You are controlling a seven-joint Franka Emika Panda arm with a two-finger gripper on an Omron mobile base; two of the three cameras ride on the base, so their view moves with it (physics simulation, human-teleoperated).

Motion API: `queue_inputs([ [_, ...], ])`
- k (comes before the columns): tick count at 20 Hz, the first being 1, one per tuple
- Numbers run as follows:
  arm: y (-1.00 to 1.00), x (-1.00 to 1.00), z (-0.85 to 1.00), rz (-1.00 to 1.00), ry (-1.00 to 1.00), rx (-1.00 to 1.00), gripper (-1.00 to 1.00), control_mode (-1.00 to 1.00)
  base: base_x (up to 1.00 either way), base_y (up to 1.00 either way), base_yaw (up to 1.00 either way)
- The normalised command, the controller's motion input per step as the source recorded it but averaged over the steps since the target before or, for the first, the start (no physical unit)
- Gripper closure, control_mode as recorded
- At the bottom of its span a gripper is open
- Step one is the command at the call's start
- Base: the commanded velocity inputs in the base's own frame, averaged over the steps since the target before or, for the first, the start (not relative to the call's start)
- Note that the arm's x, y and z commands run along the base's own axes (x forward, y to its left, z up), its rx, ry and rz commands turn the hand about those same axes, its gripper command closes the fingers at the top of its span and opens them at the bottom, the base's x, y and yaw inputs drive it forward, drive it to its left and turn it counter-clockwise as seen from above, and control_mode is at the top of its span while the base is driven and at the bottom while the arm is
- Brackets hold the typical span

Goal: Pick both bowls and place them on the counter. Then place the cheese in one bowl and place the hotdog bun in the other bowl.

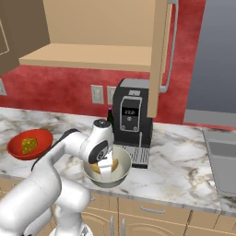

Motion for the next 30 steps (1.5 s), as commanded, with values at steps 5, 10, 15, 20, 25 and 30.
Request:
queue_inputs([
  [5,-0.05,0.1,-0.24,0.0,0.0,0.02,1.0,-1.0,0.0,0.0,0.0],
  [10,0.0,0.17,-0.15,0.0,0.0,0.0,1.0,-1.0,0.0,0.0,0.0],
  [15,0.0,0.07,-0.13,0.0,0.0,0.0,1.0,-1.0,0.0,0.0,0.0],
  [20,0.03,0.02,-0.16,0.0,0.0,0.0,-1.0,-1.0,0.0,0.0,0.0],
  [25,0.0,0.01,-0.07,0.0,0.0,0.0,-1.0,-1.0,0.0,0.0,0.0],
  [30,0.0,0.0,0.01,0.0,0.0,0.0,-1.0,-1.0,0.0,0.0,0.0],
])
